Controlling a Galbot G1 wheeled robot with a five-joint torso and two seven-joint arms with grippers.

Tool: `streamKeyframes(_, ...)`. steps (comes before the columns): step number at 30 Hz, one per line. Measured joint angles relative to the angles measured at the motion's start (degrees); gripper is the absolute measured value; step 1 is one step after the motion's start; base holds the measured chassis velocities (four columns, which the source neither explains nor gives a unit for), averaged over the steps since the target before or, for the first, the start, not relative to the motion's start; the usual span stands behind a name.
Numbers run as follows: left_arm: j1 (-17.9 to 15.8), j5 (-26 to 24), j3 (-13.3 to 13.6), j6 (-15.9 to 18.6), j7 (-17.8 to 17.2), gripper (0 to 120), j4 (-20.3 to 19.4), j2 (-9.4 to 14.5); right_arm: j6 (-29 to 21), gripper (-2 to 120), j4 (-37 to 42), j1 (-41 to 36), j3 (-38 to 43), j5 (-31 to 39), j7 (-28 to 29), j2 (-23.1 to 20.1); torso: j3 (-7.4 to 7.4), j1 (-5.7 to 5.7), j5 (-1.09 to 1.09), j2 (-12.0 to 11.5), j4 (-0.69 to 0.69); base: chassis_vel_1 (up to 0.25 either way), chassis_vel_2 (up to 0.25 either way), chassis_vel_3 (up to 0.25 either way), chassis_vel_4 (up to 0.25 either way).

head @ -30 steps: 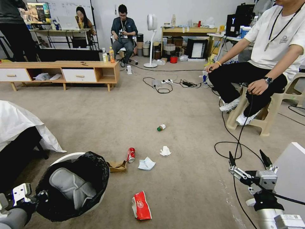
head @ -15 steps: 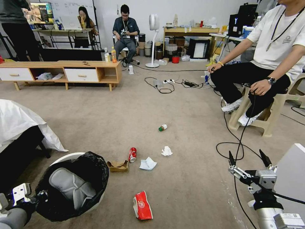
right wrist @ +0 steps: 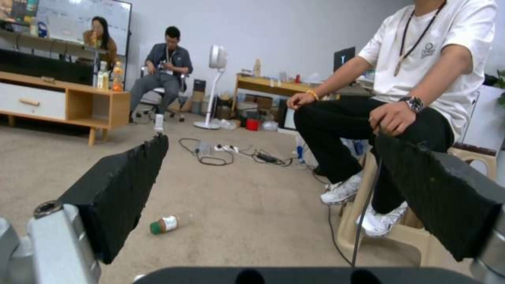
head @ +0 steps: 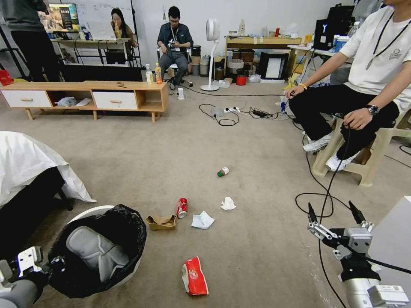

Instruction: Pick up the trash bin and place the garbage on the floor into it.

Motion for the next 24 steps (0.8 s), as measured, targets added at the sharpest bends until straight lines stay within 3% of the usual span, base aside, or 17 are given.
streamKeyframes(24,-0.33,-0.03,0.28,0.00,0.03,1,0.52,0.16,-0.50,100,-0.44,0.60,-0.13,0.11,0.16,-0.03,0.00,0.00,0.00,0.00,0.00,0.000,0.000,0.000,0.000)
